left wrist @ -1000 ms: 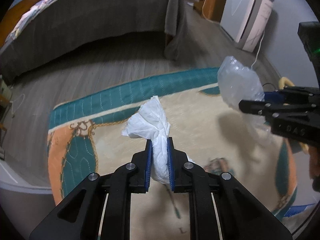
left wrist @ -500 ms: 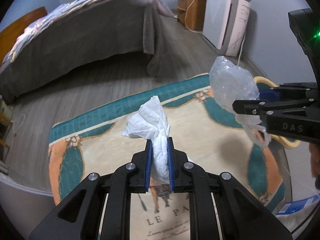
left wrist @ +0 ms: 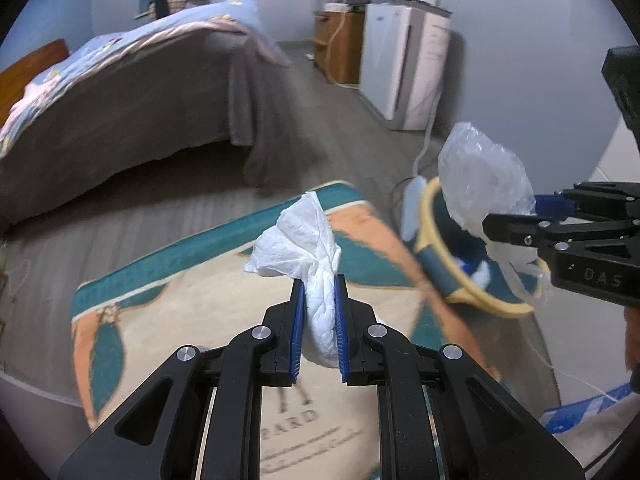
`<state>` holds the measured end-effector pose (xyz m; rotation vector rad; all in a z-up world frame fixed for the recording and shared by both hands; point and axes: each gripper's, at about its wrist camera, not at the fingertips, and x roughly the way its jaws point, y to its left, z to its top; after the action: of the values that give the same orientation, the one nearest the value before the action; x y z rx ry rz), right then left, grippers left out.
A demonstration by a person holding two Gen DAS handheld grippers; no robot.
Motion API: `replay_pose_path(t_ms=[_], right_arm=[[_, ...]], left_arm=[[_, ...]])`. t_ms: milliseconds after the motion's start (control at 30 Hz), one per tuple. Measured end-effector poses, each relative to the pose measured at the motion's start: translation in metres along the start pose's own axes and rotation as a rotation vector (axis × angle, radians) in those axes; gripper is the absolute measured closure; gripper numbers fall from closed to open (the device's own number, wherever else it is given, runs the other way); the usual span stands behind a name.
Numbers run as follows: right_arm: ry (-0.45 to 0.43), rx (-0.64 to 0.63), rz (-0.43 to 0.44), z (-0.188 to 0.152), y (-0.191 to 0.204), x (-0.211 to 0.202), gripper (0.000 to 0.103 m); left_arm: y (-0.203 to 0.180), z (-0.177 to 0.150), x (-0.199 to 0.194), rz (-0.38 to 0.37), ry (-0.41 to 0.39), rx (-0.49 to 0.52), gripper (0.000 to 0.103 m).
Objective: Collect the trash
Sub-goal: 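Carry the tissue and plastic bag over the bin and open both tools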
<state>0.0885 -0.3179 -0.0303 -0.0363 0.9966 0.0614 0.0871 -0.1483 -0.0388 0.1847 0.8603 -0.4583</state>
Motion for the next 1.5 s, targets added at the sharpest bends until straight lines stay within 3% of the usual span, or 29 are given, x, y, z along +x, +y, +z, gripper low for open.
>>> replay_pose_path(t_ms=[233, 667, 967, 1200, 1500], right_arm=[[-0.024, 0.047, -0.015, -0.021, -0.029, -0.026, 0.069], [0.073, 0.15, -0.017, -0.024, -0.082, 0.017, 0.069], [0.09, 0.236, -0.047, -0.032, -0.13, 0.038, 0.069], [0.101, 0.379, -0.098, -0.049, -0.18, 0.056, 0.069], [0.087, 0.453, -0.14, -0.054, -0.202, 0.061, 0.069]], left_arm=[[-0.048, -0.011, -0.007, -0.031, 0.003, 0.107, 0.088], [-0.109, -0.027, -0.005, -0.086, 0.021, 0.214, 0.088], [-0.128, -0.001, 0.022, -0.135, 0.044, 0.214, 0.088], [-0.151, 0.021, 0.054, -0.164, 0.06, 0.258, 0.088], [-0.178, 0.041, 0.097, -0.162, 0.078, 0.316, 0.088]])
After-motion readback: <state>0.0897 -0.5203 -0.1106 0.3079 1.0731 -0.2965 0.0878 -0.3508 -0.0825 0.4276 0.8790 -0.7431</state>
